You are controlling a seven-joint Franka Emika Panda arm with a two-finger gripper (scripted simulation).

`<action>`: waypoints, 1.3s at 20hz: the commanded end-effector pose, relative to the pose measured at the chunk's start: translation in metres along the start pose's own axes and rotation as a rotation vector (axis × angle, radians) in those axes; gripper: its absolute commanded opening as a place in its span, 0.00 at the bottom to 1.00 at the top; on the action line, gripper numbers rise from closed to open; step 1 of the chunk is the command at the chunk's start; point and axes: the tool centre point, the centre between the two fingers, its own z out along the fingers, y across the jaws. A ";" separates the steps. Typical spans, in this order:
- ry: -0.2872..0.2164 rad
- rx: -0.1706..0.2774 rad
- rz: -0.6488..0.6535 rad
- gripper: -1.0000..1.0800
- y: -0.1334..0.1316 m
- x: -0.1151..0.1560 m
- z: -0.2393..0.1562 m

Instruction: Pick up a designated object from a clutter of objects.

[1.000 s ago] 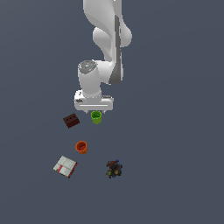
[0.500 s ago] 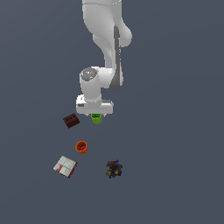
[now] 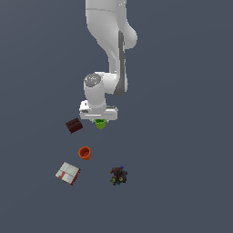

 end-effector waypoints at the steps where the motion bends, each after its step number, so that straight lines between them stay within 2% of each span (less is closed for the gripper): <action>1: -0.001 0.000 -0.001 0.00 0.000 0.000 0.001; 14: 0.001 0.000 0.000 0.00 -0.002 0.006 -0.009; 26: 0.000 -0.002 0.001 0.00 -0.016 0.048 -0.069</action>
